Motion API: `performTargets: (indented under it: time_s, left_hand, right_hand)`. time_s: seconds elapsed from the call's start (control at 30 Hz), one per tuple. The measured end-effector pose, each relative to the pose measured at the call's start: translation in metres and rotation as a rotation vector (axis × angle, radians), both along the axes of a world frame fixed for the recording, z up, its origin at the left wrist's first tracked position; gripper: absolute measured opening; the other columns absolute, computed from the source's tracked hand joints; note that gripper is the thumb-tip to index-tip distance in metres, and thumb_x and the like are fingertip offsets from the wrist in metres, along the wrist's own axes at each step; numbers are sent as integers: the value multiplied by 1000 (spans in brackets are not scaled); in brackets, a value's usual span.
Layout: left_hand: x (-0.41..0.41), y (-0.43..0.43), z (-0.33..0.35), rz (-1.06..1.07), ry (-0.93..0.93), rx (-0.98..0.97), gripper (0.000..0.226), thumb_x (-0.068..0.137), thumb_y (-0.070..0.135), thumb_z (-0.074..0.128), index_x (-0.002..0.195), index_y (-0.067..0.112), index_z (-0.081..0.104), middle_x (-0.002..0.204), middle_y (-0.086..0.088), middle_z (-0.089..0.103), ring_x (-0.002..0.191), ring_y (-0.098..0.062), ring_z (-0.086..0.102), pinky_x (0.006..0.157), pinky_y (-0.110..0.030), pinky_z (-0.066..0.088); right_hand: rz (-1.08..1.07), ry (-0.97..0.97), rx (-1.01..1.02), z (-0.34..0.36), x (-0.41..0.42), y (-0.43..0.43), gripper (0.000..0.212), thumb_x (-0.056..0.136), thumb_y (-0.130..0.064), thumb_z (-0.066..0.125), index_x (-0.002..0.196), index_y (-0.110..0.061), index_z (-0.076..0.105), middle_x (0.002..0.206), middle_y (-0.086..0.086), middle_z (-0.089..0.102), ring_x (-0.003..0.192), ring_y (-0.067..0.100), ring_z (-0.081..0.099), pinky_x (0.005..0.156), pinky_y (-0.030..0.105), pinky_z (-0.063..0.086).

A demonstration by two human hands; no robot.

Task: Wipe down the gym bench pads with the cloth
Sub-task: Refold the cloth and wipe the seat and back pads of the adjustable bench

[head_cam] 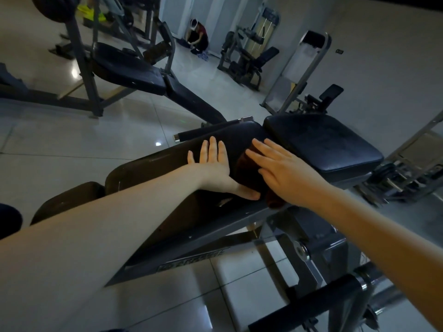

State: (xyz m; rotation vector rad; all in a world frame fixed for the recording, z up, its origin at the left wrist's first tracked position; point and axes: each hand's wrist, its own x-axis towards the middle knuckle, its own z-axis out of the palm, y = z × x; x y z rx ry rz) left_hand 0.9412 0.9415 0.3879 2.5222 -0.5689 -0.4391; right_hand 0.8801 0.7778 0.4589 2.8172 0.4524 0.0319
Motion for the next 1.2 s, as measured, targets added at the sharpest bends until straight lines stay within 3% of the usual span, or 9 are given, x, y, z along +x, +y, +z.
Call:
performTargets:
  time_s: [0.3, 0.4, 0.5, 0.6, 0.7, 0.8, 0.97, 1.07, 1.2]
  left_hand:
    - [-4, 2, 3, -20, 26, -30, 146, 64, 81, 66, 148, 12, -32, 154, -8, -41, 142, -25, -37, 116, -57, -18]
    - [-6, 1, 3, 0, 6, -49, 145, 64, 79, 67, 149, 13, -31, 155, -7, -40, 143, -25, -35, 117, -55, -17]
    - [-6, 6, 2, -11, 6, -96, 142, 66, 80, 65, 151, 13, -28, 156, -8, -37, 145, -25, -32, 118, -54, -16]
    - [-8, 21, 1, -31, 11, -251, 126, 75, 74, 62, 155, 16, -17, 161, -7, -27, 148, -22, -24, 120, -49, -13]
    - [-14, 45, -5, -59, 9, -401, 105, 85, 62, 60, 158, 17, -2, 164, -2, -16, 151, -19, -13, 121, -41, -4]
    - [-15, 60, -33, -43, -129, -375, 88, 93, 62, 46, 158, 18, 6, 166, 1, -7, 152, -14, -5, 120, -31, 0]
    - [-18, 52, -79, 49, -448, -281, 64, 103, 54, 17, 157, 27, 0, 165, 9, -10, 145, 0, -15, 116, -24, -13]
    - [-18, 53, -82, 64, -482, -309, 64, 101, 57, 16, 157, 28, 1, 164, 10, -8, 143, 2, -14, 117, -24, -12]
    - [-22, 53, -82, 149, -476, -275, 70, 100, 59, 18, 157, 23, -1, 165, 6, -6, 147, -3, -11, 115, -22, -12]
  right_hand:
    - [-168, -145, -2, -14, 117, 41, 52, 102, -23, 33, 153, -20, 24, 163, 7, 12, 150, 28, 7, 121, 49, 14]
    - [-118, -89, -7, -15, 109, 50, 53, 101, -20, 35, 153, -22, 25, 163, 5, 12, 150, 26, 6, 121, 49, 15]
    - [-10, -14, -46, -13, 81, 48, 53, 102, -18, 33, 154, -20, 21, 163, 2, 6, 150, 22, 1, 123, 42, 4]
    - [76, 25, -56, -7, 47, 37, 53, 103, -16, 33, 154, -17, 18, 163, 1, 4, 150, 18, -2, 119, 29, -4]
    - [87, 84, -28, 5, 24, 11, 54, 103, -16, 35, 153, -25, 16, 163, -5, 0, 149, 12, -5, 119, 27, -3]
    - [41, 64, -19, 14, 18, -3, 53, 104, -17, 34, 153, -27, 17, 163, -6, 0, 150, 12, -4, 120, 29, -1]
    - [-117, -139, -36, 0, 56, 23, 54, 102, -16, 34, 154, -15, 19, 163, 8, 5, 150, 27, 2, 123, 40, 4]
    - [-210, -191, 20, -14, 83, 52, 56, 100, -16, 36, 154, -15, 22, 163, 10, 10, 150, 29, 5, 121, 49, 13]
    - [-97, -148, 10, -40, 81, 92, 55, 100, -18, 39, 153, -16, 23, 163, 9, 10, 150, 27, 4, 120, 46, 10]
